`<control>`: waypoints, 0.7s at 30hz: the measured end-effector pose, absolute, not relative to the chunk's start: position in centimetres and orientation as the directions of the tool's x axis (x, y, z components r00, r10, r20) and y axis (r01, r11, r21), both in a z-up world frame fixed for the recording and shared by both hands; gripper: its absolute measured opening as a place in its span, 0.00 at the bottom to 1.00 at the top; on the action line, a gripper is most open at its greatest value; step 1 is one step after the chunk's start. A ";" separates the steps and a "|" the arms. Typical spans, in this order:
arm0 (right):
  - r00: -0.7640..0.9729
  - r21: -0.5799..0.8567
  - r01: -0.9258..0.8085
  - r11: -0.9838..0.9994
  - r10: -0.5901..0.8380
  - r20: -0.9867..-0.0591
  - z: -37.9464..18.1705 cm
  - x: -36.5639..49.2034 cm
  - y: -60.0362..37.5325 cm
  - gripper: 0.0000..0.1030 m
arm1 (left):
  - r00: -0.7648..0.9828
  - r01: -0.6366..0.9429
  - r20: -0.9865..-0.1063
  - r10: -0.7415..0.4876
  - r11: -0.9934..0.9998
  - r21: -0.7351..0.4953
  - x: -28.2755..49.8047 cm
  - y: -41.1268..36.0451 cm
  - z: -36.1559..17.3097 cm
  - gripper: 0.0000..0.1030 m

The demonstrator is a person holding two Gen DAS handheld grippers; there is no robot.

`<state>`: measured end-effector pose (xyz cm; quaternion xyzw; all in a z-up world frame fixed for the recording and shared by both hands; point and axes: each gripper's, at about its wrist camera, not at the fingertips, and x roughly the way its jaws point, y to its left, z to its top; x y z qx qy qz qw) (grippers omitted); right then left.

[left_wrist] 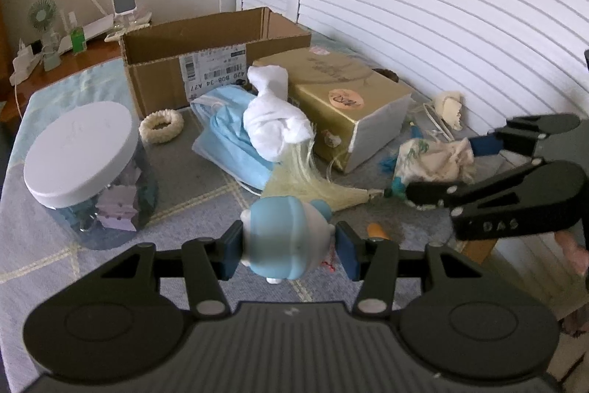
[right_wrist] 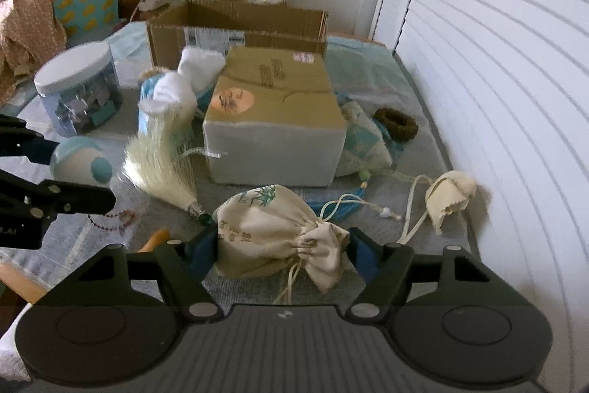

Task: Organize soft objects
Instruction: 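Lower the cream pouch into the cardboard box with the right tool while the left tool carries the blue toy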

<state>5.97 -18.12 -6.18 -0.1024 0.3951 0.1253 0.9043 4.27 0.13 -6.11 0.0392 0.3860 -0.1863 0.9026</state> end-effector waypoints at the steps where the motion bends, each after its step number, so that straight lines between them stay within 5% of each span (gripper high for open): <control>1: 0.658 -0.078 -0.313 0.947 0.157 -0.736 -5.8 5.9 -18.3 0.73 | 0.634 0.370 -0.711 -0.305 0.927 -0.068 4.2 0.2 -6.0 0.50; 21: 0.767 -0.092 -0.373 0.923 0.252 -0.590 5.7 7.9 -18.3 0.72 | 0.664 0.371 -0.687 -0.295 0.928 -0.040 2.9 2.9 -4.1 0.49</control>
